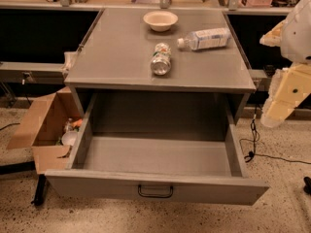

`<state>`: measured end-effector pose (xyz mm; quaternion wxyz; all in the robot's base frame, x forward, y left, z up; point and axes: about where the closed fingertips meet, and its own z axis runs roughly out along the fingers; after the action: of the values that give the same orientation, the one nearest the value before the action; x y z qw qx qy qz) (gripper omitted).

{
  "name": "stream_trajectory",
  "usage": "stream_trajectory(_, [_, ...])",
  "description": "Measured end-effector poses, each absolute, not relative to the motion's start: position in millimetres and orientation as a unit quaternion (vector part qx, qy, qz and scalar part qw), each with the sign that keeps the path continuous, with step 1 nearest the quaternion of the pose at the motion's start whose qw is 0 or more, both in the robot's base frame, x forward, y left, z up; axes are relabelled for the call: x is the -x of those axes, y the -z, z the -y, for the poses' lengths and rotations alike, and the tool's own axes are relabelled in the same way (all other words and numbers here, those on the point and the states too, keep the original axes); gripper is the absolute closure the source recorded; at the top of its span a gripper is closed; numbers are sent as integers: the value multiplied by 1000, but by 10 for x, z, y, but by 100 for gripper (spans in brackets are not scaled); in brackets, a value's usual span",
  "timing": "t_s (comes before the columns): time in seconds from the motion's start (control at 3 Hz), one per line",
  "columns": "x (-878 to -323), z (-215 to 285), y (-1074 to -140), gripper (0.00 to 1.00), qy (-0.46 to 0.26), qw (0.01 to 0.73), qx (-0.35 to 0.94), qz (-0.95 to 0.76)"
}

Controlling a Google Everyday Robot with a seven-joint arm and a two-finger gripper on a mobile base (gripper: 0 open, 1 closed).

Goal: Place 7up can into top drawer

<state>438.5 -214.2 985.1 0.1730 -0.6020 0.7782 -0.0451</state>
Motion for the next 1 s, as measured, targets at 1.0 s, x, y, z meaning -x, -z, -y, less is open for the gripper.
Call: stream_trajectory(1.0, [-5300, 1771, -9518, 0, -20, 213, 498, -840])
